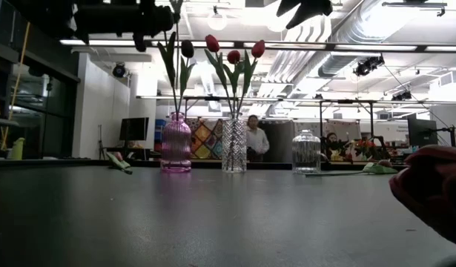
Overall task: Sort flowers into vase by color
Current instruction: Put the black flower into the violet flower vase
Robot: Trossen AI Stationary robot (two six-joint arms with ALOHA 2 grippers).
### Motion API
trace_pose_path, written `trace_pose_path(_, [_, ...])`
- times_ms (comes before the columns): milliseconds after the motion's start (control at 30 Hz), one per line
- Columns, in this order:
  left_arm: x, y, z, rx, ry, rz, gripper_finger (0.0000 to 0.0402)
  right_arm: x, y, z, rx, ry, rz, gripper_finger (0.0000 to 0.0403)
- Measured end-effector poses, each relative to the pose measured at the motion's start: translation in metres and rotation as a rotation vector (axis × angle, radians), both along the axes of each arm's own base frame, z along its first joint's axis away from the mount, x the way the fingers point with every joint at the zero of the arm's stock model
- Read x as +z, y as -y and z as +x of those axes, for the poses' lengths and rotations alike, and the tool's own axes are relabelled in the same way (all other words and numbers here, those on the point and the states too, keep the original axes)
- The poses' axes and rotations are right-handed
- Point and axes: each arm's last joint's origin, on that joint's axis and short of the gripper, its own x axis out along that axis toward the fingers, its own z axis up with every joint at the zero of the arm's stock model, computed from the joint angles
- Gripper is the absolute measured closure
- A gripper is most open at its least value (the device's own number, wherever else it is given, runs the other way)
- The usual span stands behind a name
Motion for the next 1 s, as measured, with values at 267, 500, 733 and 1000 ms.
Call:
trace_pose_path(267, [-0.019, -0.009, 0.016, -0.015, -0.036, -0.046, 0.0401, 0.002, 0.000, 0.001, 0.001, 0.022, -0.009, 0.0132])
trace_pose_path(500, [-0.030, -0.015, 0.022, 0.054, -0.068, -0.068, 0.0401, 0.002, 0.000, 0.001, -0.001, 0.023, -0.006, 0.0132])
trace_pose_path(733, [-0.023, -0.016, 0.015, 0.124, -0.053, -0.031, 0.0401, 0.002, 0.000, 0.001, -0.001, 0.023, -0.006, 0.0132])
trace_pose_path(1000, [-0.029, -0.018, 0.016, 0.128, -0.112, -0.071, 0.0401, 0.002, 0.000, 0.001, 0.000, 0.022, -0.006, 0.0132])
